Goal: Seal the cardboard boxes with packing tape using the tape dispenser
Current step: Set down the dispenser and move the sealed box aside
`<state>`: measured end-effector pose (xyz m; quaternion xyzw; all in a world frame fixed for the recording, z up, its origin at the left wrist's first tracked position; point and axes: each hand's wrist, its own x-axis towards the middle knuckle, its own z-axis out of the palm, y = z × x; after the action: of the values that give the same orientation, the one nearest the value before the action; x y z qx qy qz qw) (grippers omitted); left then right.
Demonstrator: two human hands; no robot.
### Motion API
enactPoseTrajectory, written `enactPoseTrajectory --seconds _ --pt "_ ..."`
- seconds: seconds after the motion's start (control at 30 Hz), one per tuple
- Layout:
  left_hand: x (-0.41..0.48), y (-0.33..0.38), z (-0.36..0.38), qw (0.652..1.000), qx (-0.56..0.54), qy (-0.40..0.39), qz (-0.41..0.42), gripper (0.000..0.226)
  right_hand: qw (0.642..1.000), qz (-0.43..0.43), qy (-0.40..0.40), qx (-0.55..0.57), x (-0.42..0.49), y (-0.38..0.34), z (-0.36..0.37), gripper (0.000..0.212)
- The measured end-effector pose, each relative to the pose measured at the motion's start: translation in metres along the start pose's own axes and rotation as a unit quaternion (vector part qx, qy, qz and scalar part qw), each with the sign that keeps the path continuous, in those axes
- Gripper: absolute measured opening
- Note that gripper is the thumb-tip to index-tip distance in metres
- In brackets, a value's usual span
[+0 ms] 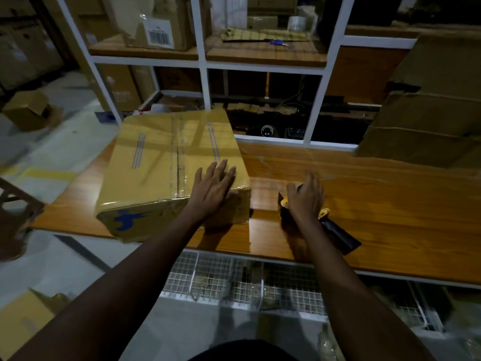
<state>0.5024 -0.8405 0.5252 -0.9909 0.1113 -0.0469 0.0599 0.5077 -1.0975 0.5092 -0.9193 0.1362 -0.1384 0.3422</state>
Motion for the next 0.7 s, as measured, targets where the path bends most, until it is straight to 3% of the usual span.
enactPoseTrajectory --seconds 0.13,0.3,0.4,0.53,0.63,0.7 --pt "-0.025 -0.052 -0.001 1.000 0.005 -0.005 -0.002 0.095 0.993 -0.108 -0.017 0.037 -0.022 -0.085 0.030 0.058" --pt "-0.074 -0.121 0.008 1.000 0.015 0.005 -0.026 0.088 0.980 -0.183 -0.066 0.031 -0.063 -0.154 0.082 0.052" --pt "-0.095 -0.150 0.016 0.999 0.024 0.003 -0.033 0.092 0.972 -0.214 -0.092 -0.009 -0.084 -0.171 0.110 0.056" --pt "-0.119 -0.192 0.022 1.000 0.005 0.008 -0.027 0.091 0.953 -0.246 -0.091 -0.151 -0.099 -0.172 0.138 0.052" --pt "-0.135 -0.223 0.033 0.998 -0.042 0.044 -0.002 0.083 0.957 -0.244 -0.053 -0.145 -0.097 -0.170 0.144 0.049" --pt "-0.146 -0.239 0.047 0.986 -0.130 0.103 0.017 0.070 0.960 -0.252 -0.025 -0.120 -0.098 -0.170 0.145 0.048"
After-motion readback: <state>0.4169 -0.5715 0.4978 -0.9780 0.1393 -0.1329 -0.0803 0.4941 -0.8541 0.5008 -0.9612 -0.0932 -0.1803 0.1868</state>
